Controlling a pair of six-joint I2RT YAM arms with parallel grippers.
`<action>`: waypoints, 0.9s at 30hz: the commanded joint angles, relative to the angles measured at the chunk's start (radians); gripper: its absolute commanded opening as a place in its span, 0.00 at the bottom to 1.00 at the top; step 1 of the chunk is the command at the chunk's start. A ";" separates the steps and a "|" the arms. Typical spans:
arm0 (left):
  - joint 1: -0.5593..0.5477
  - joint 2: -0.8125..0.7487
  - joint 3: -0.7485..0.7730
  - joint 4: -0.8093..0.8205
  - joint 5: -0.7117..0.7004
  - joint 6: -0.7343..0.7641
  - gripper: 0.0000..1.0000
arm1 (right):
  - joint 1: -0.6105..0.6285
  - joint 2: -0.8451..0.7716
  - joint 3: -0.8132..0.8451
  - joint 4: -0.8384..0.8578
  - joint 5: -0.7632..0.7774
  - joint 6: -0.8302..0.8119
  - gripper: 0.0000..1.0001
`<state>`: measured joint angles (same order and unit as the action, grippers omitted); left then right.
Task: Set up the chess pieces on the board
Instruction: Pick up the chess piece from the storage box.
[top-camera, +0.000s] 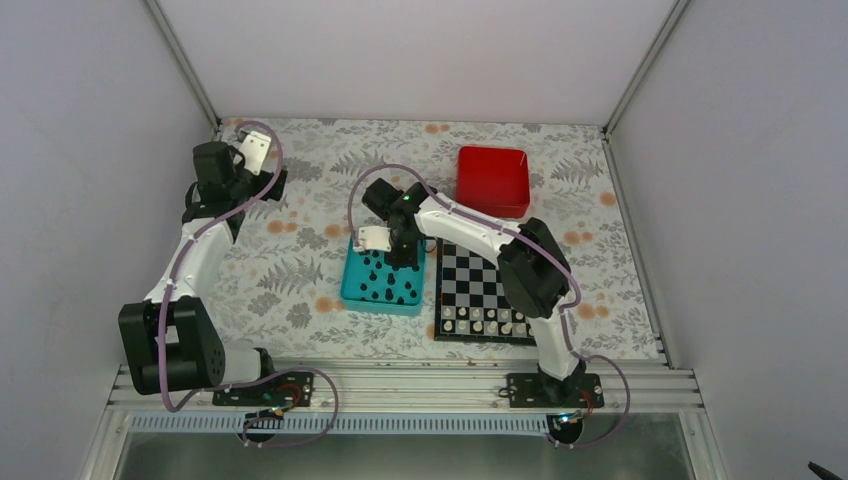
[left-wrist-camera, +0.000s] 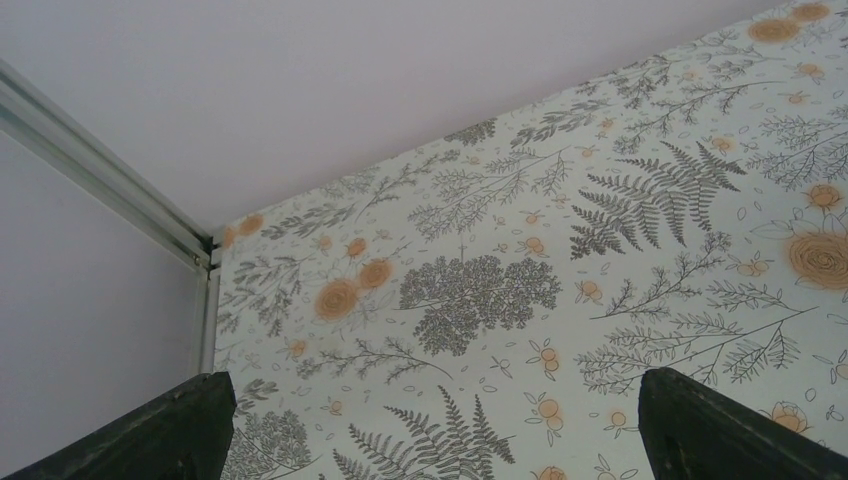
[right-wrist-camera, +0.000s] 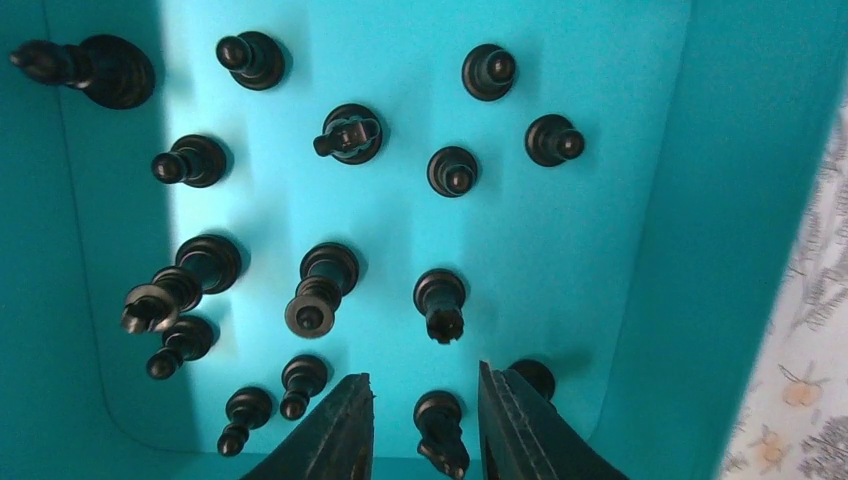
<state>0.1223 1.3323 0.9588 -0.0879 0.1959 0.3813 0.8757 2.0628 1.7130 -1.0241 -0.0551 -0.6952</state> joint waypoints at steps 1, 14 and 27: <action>0.007 -0.019 -0.008 0.016 0.024 -0.002 1.00 | -0.001 0.058 0.013 0.010 -0.006 -0.026 0.29; 0.023 -0.025 -0.015 0.020 0.043 -0.004 1.00 | -0.008 0.118 0.051 0.022 -0.003 -0.035 0.31; 0.039 -0.022 -0.015 0.018 0.072 -0.005 1.00 | -0.029 0.145 0.058 0.034 -0.007 -0.045 0.26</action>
<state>0.1551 1.3266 0.9497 -0.0872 0.2379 0.3813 0.8600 2.1857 1.7447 -0.9985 -0.0563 -0.7170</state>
